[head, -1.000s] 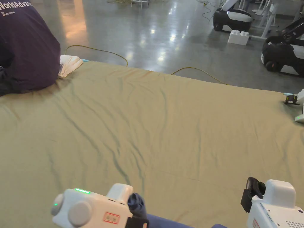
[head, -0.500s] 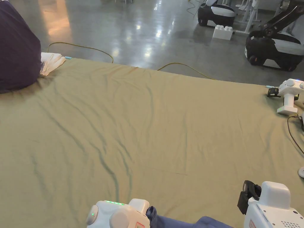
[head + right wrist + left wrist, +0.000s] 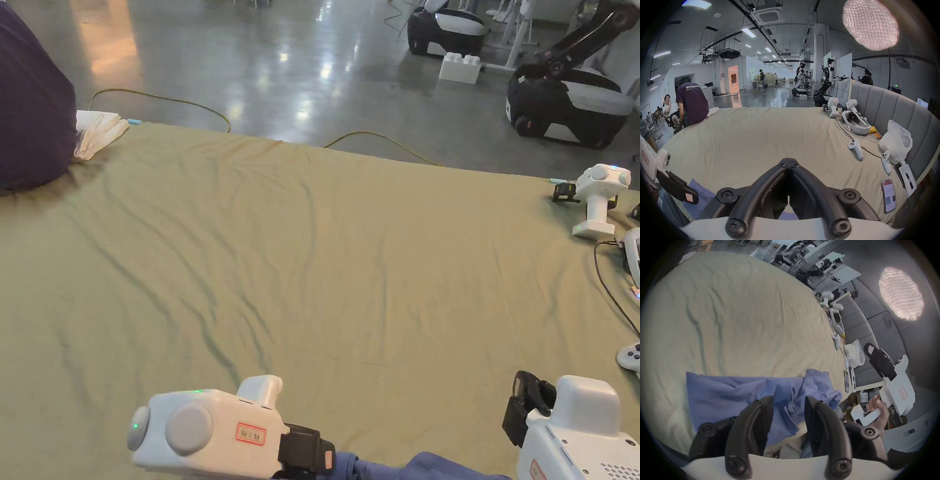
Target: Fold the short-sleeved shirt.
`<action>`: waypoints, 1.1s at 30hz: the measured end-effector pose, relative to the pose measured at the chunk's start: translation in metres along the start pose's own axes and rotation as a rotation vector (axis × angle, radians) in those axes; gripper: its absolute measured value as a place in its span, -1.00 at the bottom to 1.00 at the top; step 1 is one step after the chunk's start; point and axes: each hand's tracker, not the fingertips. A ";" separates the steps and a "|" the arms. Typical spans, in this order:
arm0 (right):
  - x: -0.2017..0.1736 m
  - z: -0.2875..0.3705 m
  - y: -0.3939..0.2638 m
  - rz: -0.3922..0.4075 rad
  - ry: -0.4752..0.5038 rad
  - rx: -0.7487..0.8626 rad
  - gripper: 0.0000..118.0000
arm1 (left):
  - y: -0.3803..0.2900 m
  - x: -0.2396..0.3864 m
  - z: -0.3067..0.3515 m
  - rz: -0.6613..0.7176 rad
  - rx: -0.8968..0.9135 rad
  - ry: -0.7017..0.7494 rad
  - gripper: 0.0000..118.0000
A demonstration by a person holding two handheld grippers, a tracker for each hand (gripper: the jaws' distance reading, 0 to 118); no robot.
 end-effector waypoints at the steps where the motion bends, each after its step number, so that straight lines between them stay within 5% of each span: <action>1: 0.000 0.002 0.001 -0.001 0.000 0.009 -1.00 | 0.001 -0.001 0.000 -0.024 0.006 0.035 -0.41; 3: 0.000 0.004 0.004 0.000 -0.001 0.019 -1.00 | 0.000 -0.003 -0.007 -0.045 -0.020 0.116 -0.61; 7: 0.000 0.006 0.006 0.014 -0.003 0.036 -1.00 | -0.014 -0.008 -0.039 -0.064 -0.124 0.131 -0.69; 18: -0.001 0.006 0.001 0.018 -0.007 0.019 -1.00 | -0.028 0.003 -0.109 -0.121 -0.066 0.106 -0.69; 26: -0.005 0.006 0.004 0.015 0.000 0.022 -1.00 | -0.020 -0.007 -0.074 -0.053 -0.066 -0.028 -0.68; 29: -0.007 0.006 0.006 0.017 0.008 0.029 -1.00 | -0.014 -0.022 -0.038 -0.027 -0.012 -0.049 -0.24; 33: -0.010 0.006 0.011 0.016 0.016 0.038 -1.00 | -0.008 -0.064 0.012 0.038 0.083 -0.013 -0.07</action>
